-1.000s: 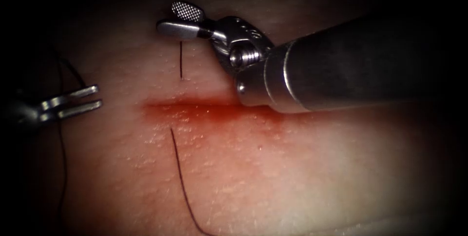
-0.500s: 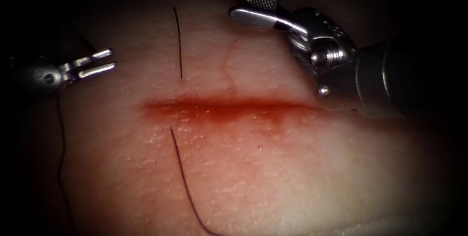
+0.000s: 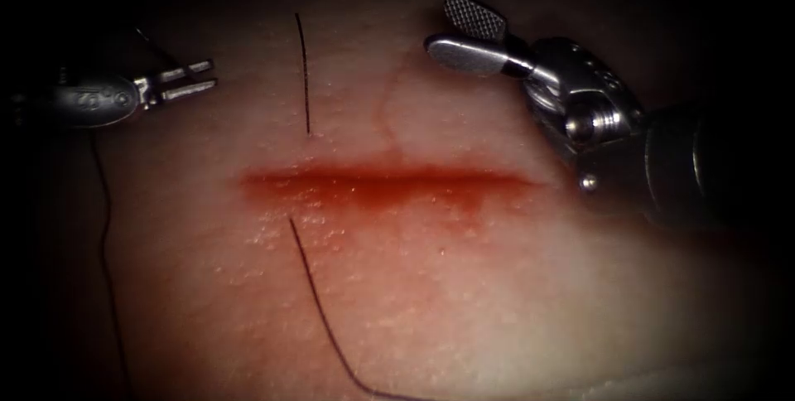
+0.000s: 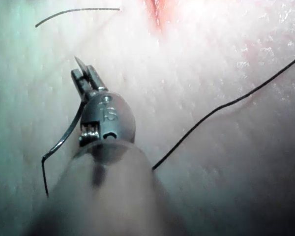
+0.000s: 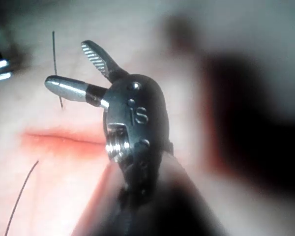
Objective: Wound Closure
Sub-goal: Set the needle down from the left tool, then grasp a long length of thread with the left gripper
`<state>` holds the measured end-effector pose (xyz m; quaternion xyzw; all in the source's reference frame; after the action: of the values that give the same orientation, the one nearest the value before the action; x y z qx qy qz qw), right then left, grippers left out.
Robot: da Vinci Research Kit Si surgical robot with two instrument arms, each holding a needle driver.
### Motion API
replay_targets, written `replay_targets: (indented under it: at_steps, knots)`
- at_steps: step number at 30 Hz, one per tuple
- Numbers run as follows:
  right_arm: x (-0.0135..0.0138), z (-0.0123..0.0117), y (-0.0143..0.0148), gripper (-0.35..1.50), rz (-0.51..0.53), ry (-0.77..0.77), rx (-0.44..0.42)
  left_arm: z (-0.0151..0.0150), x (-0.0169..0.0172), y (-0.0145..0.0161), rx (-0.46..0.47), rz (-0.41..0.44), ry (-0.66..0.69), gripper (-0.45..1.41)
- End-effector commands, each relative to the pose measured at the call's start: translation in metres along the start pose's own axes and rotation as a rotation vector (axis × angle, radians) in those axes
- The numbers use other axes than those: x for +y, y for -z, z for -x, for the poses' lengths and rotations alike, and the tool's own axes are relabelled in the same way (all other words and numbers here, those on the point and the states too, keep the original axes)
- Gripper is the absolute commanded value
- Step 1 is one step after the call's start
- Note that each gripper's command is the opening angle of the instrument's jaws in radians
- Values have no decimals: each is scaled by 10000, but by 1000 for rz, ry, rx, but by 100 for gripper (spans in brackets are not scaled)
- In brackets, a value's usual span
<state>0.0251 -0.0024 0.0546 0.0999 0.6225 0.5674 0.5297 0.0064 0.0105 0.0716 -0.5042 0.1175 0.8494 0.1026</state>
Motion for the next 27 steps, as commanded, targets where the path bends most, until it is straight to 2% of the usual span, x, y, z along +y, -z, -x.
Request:
replay_targets:
  at_steps: [1, 7, 14, 15, 16, 19, 23, 27]
  knots:
    - [1, 7, -7, 110, -4, 0, 3, 4, -5, -10, -3, -5, -2, -45]
    - [2, 8, -6, 103, -3, 2, -1, 2, -26, -21, -39, -29, 12, -45]
    - [2, 10, -6, 103, -3, 4, -1, -3, -11, -35, -33, -27, 12, -45]
    - [2, 10, -6, 103, -3, 4, 0, -3, -10, -35, -35, -26, 23, 29]
    - [2, 10, -6, 103, -2, 4, 0, -3, -10, -35, -34, -26, 29, 54]
    - [2, 10, -6, 103, -2, 4, 0, -4, -9, -34, -46, -39, 56, 84]
    - [2, 10, -6, 103, -2, 4, 0, -9, -6, -32, -66, -55, 63, 103]
    - [2, 10, -6, 103, -2, 4, 0, -11, -4, -31, -77, -65, 67, 106]
